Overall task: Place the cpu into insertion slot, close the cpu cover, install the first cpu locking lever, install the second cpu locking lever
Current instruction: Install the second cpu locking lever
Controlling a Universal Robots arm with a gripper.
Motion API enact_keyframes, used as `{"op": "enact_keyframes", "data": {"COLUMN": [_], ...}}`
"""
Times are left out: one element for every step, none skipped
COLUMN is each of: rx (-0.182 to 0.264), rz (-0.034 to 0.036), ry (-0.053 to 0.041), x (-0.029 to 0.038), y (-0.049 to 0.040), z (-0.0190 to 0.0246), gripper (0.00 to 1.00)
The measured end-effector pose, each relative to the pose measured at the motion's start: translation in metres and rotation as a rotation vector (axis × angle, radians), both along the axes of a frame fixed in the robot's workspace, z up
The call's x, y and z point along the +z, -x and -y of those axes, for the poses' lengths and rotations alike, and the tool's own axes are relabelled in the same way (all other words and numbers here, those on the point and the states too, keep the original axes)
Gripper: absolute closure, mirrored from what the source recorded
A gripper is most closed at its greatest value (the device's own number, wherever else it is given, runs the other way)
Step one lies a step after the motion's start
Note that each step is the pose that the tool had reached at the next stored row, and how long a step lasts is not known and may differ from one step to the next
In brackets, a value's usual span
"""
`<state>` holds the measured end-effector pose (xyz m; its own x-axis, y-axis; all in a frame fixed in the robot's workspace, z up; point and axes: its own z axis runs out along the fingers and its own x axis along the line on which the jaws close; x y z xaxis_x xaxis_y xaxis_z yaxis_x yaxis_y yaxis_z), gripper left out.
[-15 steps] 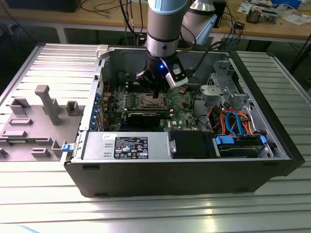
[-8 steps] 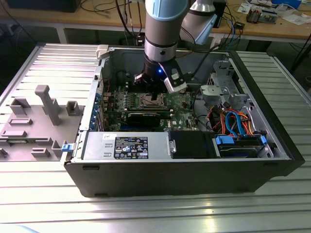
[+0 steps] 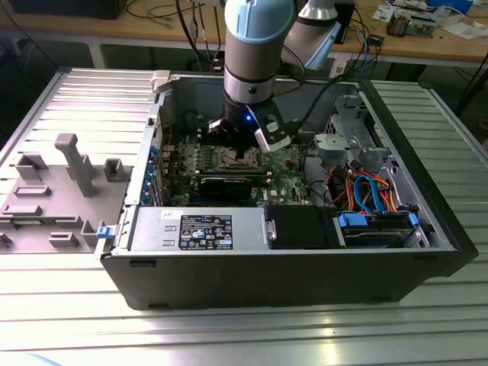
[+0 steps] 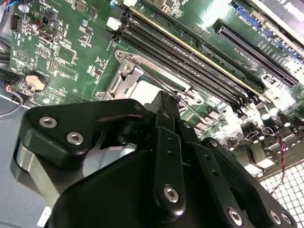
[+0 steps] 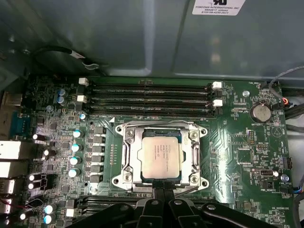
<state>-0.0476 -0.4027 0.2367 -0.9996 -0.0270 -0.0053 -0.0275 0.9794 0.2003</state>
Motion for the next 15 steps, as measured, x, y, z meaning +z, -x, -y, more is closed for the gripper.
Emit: {"op": "enact_keyframes", "data": {"rx": [0.0,0.0,0.0,0.0,0.0,0.0,0.0,0.0,0.0,0.0,0.0,0.0,0.0,0.0,0.0], "rz": [0.0,0.0,0.0,-0.0019,-0.0026,-0.0028,-0.003,-0.0039,-0.0051,-0.006,-0.0066,-0.0074,-0.0074,-0.0074,-0.0074], "ry": [0.0,0.0001,0.0002,0.0,0.0002,0.0002,0.0002,-0.0004,-0.0031,-0.0045,-0.0056,-0.0071,-0.0075,-0.0079,-0.0082], "x": [0.0,0.0,0.0,-0.0001,0.0,0.0,-0.0001,-0.0004,-0.0009,-0.0013,-0.0015,-0.0016,-0.0017,-0.0018,-0.002], "y": [0.0,0.0,-0.0001,-0.0014,-0.0023,-0.0025,-0.0025,-0.0025,-0.0018,-0.0006,0.0004,0.0031,0.0061,0.0094,0.0121], "z": [0.0,0.0001,0.0004,0.0044,0.0052,0.0059,0.0067,0.0079,0.0111,0.0123,0.0128,0.0131,0.0132,0.0132,0.0132], "gripper": [0.89,0.89,0.89,0.89,0.89,0.89,0.89,0.89,0.89,0.89,0.89,0.89,0.89,0.89,0.89]}}
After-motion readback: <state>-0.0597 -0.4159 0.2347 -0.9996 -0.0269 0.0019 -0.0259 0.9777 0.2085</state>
